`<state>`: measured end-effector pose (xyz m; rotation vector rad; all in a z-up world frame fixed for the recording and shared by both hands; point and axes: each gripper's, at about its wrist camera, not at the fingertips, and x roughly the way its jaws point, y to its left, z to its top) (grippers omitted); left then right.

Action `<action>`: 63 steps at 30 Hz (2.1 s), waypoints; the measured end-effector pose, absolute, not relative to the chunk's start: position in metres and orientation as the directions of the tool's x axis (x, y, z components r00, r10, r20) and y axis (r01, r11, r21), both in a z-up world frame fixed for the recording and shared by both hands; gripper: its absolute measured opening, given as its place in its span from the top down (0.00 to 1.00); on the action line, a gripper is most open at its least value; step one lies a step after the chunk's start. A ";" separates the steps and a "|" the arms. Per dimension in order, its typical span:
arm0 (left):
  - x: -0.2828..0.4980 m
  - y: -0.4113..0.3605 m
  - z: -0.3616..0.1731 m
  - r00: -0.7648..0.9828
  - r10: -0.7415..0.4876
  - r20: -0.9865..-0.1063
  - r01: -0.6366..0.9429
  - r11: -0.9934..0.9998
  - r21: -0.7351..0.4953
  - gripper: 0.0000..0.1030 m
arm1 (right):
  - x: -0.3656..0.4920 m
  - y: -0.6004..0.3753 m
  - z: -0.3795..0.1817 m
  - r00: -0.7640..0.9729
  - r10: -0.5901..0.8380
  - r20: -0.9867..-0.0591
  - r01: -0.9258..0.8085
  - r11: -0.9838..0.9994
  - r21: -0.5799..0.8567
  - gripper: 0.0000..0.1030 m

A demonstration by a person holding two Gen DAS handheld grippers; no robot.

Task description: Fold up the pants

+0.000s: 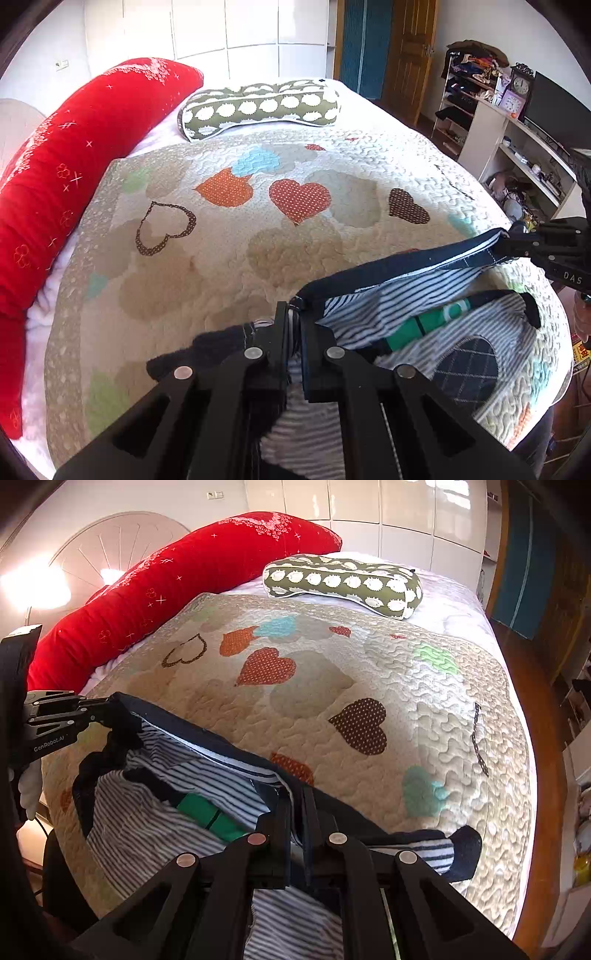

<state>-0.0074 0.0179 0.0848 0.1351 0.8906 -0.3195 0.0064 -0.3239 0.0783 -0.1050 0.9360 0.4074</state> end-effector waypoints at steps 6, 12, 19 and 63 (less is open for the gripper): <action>-0.092 0.030 0.071 0.595 -0.234 -0.769 0.290 0.955 -0.067 0.95 | -0.081 -0.323 0.051 0.503 0.327 -0.800 -0.343 0.925 0.162 0.95; -0.117 0.034 0.007 0.493 -0.155 -0.856 0.209 0.976 -0.057 0.94 | -0.130 -0.325 -0.006 0.465 0.307 -0.830 -0.228 0.948 0.223 0.92; -0.154 0.071 0.029 0.545 -0.227 -0.807 0.167 0.973 -0.160 0.71 | -0.170 -0.373 0.008 0.565 0.335 -0.754 -0.065 0.929 0.364 0.61; -0.074 0.088 0.015 0.491 -0.240 -0.838 -0.092 0.942 -0.323 0.61 | -0.195 -0.428 0.045 0.729 0.070 -0.681 0.284 0.874 0.394 0.55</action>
